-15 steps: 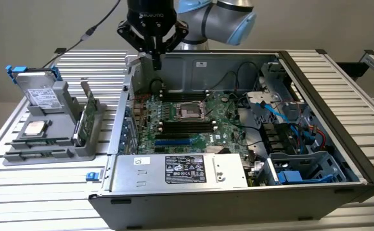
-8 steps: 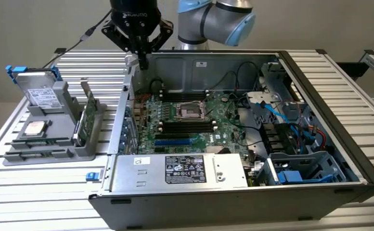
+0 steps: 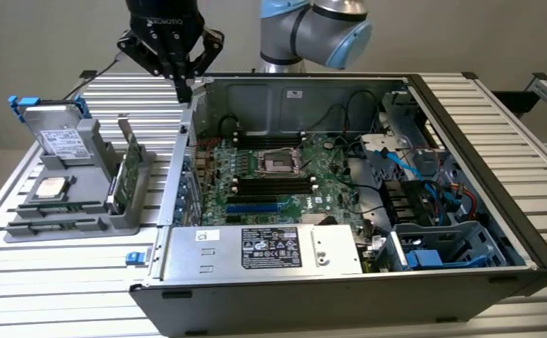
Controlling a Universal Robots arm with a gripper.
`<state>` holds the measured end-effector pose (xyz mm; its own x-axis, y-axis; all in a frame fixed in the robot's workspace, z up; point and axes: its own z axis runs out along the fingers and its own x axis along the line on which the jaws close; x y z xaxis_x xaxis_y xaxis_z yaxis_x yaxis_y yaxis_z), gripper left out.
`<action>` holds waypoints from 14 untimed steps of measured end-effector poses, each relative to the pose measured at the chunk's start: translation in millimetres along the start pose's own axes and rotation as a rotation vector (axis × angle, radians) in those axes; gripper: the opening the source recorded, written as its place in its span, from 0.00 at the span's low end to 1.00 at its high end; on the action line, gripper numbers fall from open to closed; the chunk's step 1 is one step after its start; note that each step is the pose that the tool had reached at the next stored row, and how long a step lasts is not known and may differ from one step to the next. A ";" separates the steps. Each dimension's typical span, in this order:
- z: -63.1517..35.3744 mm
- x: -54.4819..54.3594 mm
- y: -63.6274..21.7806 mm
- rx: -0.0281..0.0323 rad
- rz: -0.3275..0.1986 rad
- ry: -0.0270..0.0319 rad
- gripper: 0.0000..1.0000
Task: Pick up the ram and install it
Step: 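Reach for the ram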
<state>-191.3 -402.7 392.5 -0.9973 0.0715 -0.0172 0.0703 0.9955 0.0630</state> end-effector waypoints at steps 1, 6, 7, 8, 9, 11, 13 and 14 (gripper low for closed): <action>-0.1 4.4 -0.3 0.0000 0.000 0.0006 0.10; -0.6 27.0 -1.9 0.0006 0.000 0.0089 0.10; -0.6 31.6 -2.2 0.0007 0.001 0.0110 0.10; -0.7 36.1 -2.6 0.0009 0.001 0.0132 0.10; -0.8 40.8 -2.9 0.0012 0.001 0.0157 0.10; -0.9 49.7 -3.5 0.0016 0.001 0.0210 0.10; -1.0 58.8 -4.2 0.0019 0.002 0.0265 0.10; -1.0 63.3 -4.5 0.0021 0.002 0.0293 0.10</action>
<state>-254.8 -402.6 392.2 -0.9974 0.0715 0.0122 0.0722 0.9955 0.0609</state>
